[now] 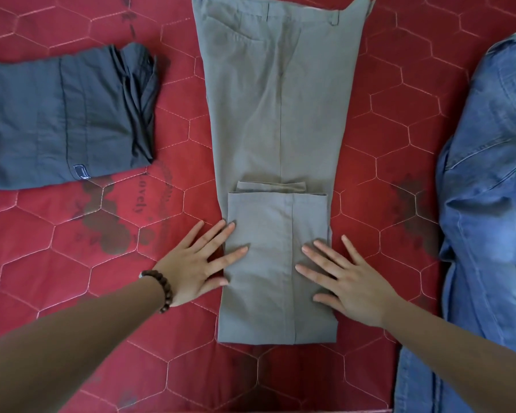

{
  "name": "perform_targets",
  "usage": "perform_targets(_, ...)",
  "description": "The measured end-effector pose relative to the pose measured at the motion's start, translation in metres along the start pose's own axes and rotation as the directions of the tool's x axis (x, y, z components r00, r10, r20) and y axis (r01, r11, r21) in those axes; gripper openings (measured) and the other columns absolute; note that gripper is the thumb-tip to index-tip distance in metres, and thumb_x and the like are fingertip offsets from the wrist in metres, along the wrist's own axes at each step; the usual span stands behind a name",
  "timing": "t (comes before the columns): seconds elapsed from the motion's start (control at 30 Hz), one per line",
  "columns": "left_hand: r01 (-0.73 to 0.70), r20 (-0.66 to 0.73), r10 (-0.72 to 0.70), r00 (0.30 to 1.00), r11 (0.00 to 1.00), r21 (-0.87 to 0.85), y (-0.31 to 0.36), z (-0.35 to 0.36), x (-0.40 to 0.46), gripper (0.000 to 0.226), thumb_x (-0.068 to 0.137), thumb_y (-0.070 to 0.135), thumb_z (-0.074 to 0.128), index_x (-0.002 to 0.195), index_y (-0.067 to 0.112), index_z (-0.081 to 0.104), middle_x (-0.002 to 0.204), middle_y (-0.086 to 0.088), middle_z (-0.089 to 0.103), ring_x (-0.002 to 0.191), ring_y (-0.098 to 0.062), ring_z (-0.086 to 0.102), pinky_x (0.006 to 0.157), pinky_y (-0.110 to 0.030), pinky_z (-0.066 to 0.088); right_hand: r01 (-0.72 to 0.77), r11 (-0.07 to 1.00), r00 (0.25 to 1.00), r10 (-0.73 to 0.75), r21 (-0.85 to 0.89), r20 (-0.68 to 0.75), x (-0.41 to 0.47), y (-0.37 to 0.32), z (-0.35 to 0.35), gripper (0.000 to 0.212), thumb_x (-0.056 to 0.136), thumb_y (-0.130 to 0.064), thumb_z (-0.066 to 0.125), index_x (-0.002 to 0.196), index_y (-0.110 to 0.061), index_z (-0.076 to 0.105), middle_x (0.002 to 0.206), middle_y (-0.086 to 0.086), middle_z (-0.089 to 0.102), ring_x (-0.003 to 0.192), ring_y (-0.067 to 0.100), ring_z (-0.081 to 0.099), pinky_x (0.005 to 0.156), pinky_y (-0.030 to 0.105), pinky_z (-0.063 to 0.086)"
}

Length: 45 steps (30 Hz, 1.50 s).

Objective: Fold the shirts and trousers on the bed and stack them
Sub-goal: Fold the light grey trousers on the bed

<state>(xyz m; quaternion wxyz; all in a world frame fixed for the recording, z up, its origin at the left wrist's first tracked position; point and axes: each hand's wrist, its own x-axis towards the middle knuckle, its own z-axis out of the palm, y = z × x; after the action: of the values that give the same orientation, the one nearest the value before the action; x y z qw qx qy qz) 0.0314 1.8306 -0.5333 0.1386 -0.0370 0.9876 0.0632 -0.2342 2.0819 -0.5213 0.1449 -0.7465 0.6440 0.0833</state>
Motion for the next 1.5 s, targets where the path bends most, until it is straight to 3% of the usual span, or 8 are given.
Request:
perform_targets(0.17,-0.178,-0.039,0.180,0.983,0.983,0.055,-0.014,-0.013,0.010,0.086,0.075,0.003,0.051,0.153,0.022,0.019,0.159,-0.005,0.019,0.147,-0.027,0.007,0.117,-0.050,0.006,0.044,0.995,0.999,-0.044,-0.086,0.008,0.010,0.035,-0.025,0.091,0.076,-0.015,0.068,0.153,-0.029,0.021,0.161,0.004,0.013,0.149,0.022,0.008,0.114,0.058,0.014)
perform_targets(0.43,-0.150,-0.064,0.136,0.989,0.913,-0.380,-0.008,-0.020,0.027,0.054,0.092,0.025,0.043,0.145,0.033,0.037,0.154,0.012,0.028,0.146,-0.003,0.013,0.121,-0.030,0.008,0.046,0.969,0.997,-0.059,0.243,0.043,0.036,0.035,-0.039,0.074,0.082,-0.006,0.063,0.144,-0.038,0.038,0.156,-0.009,0.026,0.147,0.009,0.011,0.119,0.043,0.008)
perform_targets(0.5,0.000,0.027,0.026,0.999,0.722,-0.692,-0.008,-0.040,0.034,0.039,0.097,0.015,0.047,0.132,0.030,0.056,0.144,0.017,0.042,0.136,0.014,0.022,0.118,-0.024,0.014,-0.072,0.830,0.991,-0.005,0.553,0.136,0.042,0.040,-0.055,0.062,0.090,0.001,0.054,0.136,-0.040,0.049,0.150,-0.015,0.036,0.144,-0.002,0.017,0.122,0.034,0.002)
perform_targets(0.63,0.365,0.302,-0.385,0.872,0.103,-0.925,-0.047,-0.106,0.068,0.016,0.096,0.028,0.054,0.087,0.019,0.064,0.088,0.006,0.064,0.089,-0.008,0.060,0.090,-0.024,0.045,-0.440,0.127,0.869,0.310,0.889,0.386,0.074,0.077,-0.117,0.026,0.095,-0.024,0.059,0.083,-0.038,0.078,0.096,-0.015,0.074,0.095,0.001,0.068,0.105,0.039,0.041)
perform_targets(0.83,0.168,0.491,-0.507,0.708,-0.556,-0.814,-0.087,-0.118,0.139,0.046,0.092,0.055,0.051,0.105,0.013,0.067,0.100,-0.003,0.073,0.093,-0.016,0.068,0.088,-0.039,0.052,-0.436,-0.120,0.696,0.584,0.892,0.418,0.135,0.114,-0.133,0.040,0.089,-0.055,0.054,0.111,-0.025,0.069,0.108,-0.008,0.072,0.104,0.010,0.065,0.102,0.037,0.045)
perform_targets(0.9,0.237,0.497,-0.510,0.702,-0.491,-0.838,-0.087,-0.110,0.148,0.055,0.076,0.062,0.067,0.105,0.015,0.067,0.102,-0.001,0.073,0.099,-0.019,0.068,0.091,-0.038,0.052,-0.470,-0.154,0.654,0.601,0.869,0.460,0.142,0.113,-0.122,0.042,0.088,-0.051,0.059,0.112,-0.018,0.069,0.104,-0.006,0.072,0.098,0.011,0.067,0.092,0.031,0.050)
perform_targets(1.07,0.282,0.143,-0.694,0.706,0.091,-0.955,-0.086,-0.114,0.153,0.010,0.093,0.025,0.059,0.086,0.021,0.063,0.080,0.013,0.065,0.073,0.000,0.060,0.065,-0.015,0.044,-0.384,-0.075,0.585,0.752,0.920,0.305,0.147,0.104,-0.127,0.030,0.095,-0.034,0.057,0.095,-0.006,0.069,0.093,0.007,0.071,0.087,0.020,0.067,0.081,0.037,0.052)
perform_targets(1.5,0.537,0.490,-0.638,0.595,-0.139,-0.832,-0.052,-0.092,0.130,0.035,0.094,0.041,0.055,0.075,0.013,0.063,0.075,0.006,0.064,0.070,-0.010,0.059,0.059,-0.020,0.040,-0.608,-0.279,0.437,0.665,0.744,0.606,0.131,0.060,-0.103,0.021,0.092,-0.028,0.059,0.096,-0.009,0.068,0.098,0.009,0.069,0.095,0.024,0.065,0.084,0.041,0.051)
